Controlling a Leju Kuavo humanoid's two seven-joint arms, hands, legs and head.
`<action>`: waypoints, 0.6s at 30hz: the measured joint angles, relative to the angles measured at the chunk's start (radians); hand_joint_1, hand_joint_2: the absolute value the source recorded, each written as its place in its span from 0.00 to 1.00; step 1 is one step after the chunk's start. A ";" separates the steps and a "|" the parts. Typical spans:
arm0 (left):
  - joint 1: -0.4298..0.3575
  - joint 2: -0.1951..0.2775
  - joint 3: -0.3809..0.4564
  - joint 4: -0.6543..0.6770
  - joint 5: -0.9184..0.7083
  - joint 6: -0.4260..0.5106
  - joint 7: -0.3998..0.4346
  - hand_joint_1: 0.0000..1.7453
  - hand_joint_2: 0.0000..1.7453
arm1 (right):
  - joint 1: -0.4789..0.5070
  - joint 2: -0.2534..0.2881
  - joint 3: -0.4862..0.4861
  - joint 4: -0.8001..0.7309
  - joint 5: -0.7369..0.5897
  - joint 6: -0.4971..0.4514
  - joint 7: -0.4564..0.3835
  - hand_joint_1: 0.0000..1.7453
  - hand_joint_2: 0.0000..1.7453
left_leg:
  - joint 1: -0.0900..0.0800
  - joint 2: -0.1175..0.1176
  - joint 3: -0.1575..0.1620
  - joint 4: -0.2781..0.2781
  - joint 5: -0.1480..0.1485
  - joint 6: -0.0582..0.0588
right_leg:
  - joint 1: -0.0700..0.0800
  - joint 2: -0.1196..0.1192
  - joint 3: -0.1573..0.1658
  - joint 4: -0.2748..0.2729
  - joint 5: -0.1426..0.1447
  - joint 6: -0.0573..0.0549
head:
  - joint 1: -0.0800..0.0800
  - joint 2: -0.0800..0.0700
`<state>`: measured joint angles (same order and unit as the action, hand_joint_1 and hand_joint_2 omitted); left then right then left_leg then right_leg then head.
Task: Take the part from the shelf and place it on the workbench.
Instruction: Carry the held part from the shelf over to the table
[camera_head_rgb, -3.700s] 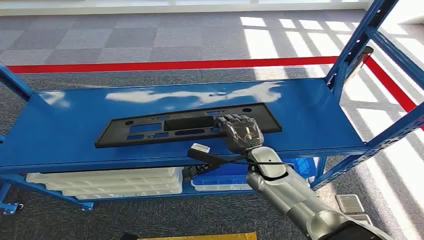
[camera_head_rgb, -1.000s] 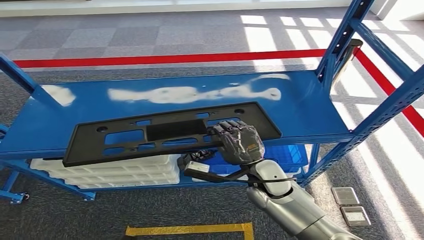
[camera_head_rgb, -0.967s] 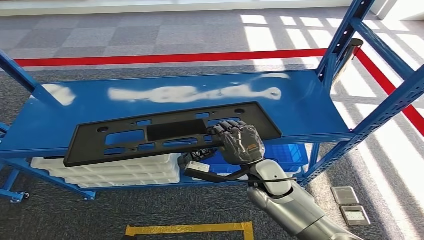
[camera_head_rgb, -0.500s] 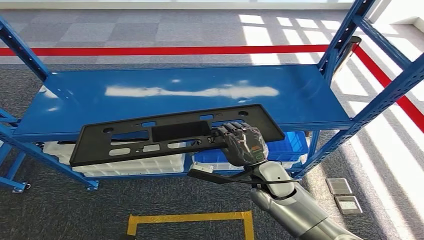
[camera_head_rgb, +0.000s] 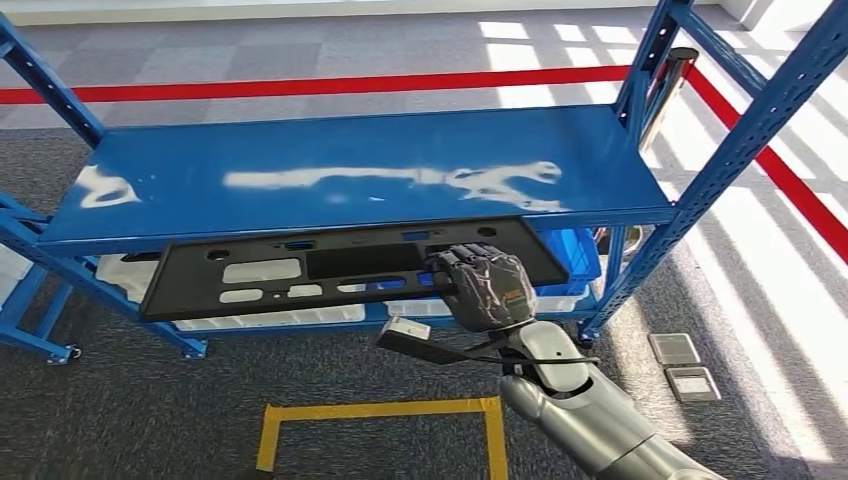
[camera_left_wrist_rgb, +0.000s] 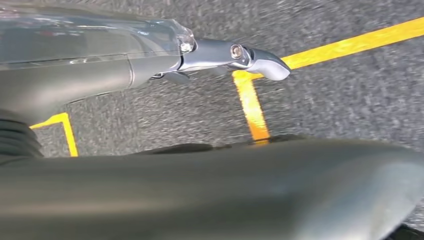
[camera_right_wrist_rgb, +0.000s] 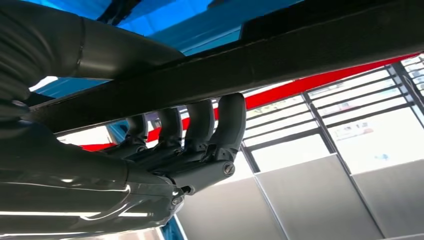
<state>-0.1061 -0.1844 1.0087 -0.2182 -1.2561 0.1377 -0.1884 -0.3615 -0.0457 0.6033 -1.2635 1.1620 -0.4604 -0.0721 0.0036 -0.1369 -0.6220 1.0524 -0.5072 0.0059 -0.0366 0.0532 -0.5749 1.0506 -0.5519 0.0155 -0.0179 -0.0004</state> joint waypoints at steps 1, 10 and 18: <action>0.000 0.000 0.000 0.000 0.000 0.000 0.000 0.00 1.00 | 0.000 0.000 0.000 0.000 0.000 0.000 0.000 1.00 1.00 | 0.000 0.001 0.000 0.001 -0.001 0.000 | 0.000 -0.001 0.000 0.000 0.000 0.000 | 0.000 0.000; 0.001 0.000 0.000 0.000 0.000 0.000 0.000 0.00 1.00 | -0.003 0.000 0.001 0.000 0.001 0.000 0.000 1.00 1.00 | -0.003 0.015 -0.001 0.005 -0.005 -0.002 | 0.002 -0.005 0.000 0.000 0.000 -0.001 | 0.000 0.000; 0.001 0.000 0.000 0.000 0.001 0.000 0.000 0.00 1.00 | -0.004 0.001 0.002 0.000 0.002 0.000 0.000 1.00 1.00 | -0.007 0.030 -0.004 0.010 -0.009 -0.005 | 0.002 -0.008 0.001 0.000 0.000 -0.002 | -0.001 0.000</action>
<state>-0.1049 -0.1848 1.0090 -0.2182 -1.2553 0.1374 -0.1885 -0.3653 -0.0449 0.6055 -1.2634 1.1639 -0.4604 -0.0724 -0.0032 -0.1069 -0.6261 1.0624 -0.5161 0.0013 -0.0341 0.0454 -0.5742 1.0506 -0.5518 0.0136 -0.0188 -0.0004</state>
